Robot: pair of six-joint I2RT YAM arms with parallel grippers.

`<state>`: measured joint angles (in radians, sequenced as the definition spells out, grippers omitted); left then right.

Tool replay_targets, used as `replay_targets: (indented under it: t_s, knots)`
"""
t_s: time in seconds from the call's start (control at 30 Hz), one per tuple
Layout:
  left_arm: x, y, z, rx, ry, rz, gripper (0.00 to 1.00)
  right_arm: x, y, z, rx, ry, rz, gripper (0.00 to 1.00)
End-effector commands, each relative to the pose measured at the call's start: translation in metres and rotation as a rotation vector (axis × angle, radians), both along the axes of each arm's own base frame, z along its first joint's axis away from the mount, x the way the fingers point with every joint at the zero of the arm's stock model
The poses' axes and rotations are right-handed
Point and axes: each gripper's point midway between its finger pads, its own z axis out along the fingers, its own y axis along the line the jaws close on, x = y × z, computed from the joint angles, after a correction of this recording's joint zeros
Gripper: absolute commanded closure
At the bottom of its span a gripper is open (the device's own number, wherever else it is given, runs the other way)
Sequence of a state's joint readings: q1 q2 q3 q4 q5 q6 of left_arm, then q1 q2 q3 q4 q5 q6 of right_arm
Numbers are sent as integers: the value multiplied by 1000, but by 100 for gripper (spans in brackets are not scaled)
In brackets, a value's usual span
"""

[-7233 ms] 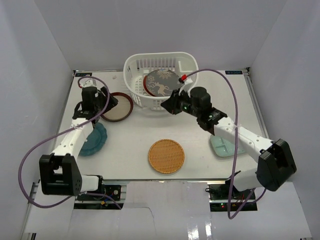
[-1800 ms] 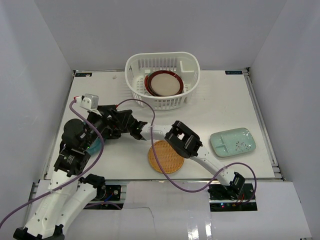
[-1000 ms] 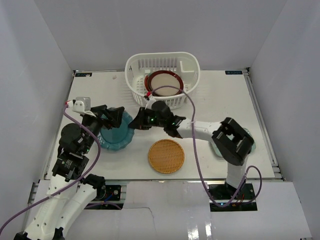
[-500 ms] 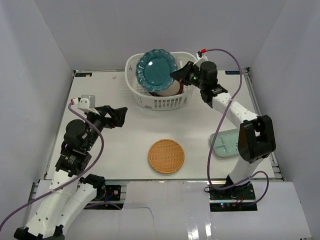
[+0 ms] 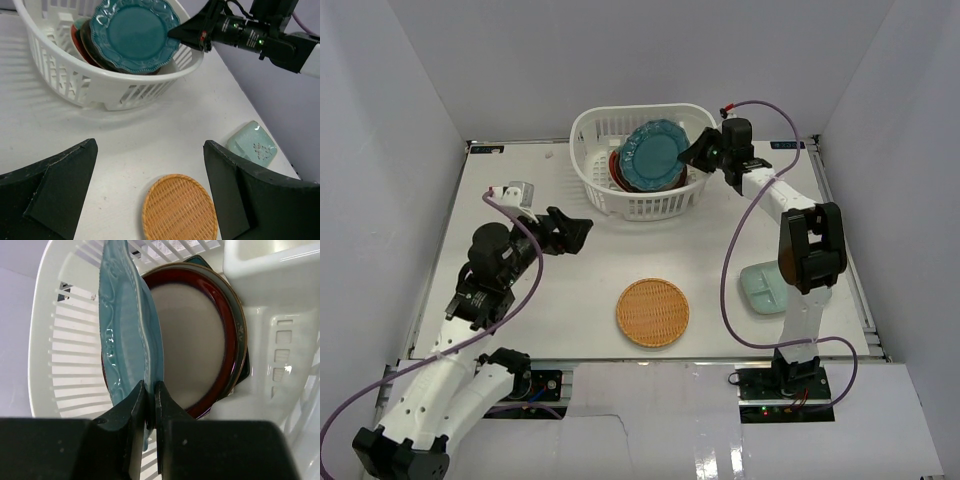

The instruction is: Place the plates into the plastic bin on the countertop

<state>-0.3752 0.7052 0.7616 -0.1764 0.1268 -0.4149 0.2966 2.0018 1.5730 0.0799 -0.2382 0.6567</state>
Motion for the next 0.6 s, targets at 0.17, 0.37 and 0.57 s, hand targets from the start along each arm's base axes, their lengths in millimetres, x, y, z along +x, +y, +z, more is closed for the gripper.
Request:
replay_targets:
  t_s: [0.17,0.37,0.57]
  knots:
    - [-4,-45,-45,-78,197,-208,2,25,7,42,-3,-131,50,55]
    - [-10,-78,-69,-98,289,-276,3,26,-12,18,-178,-105,9,36]
    - [-14,-121,-91,-28,346,-313,3,31,-19,12,-457,-120,12,15]
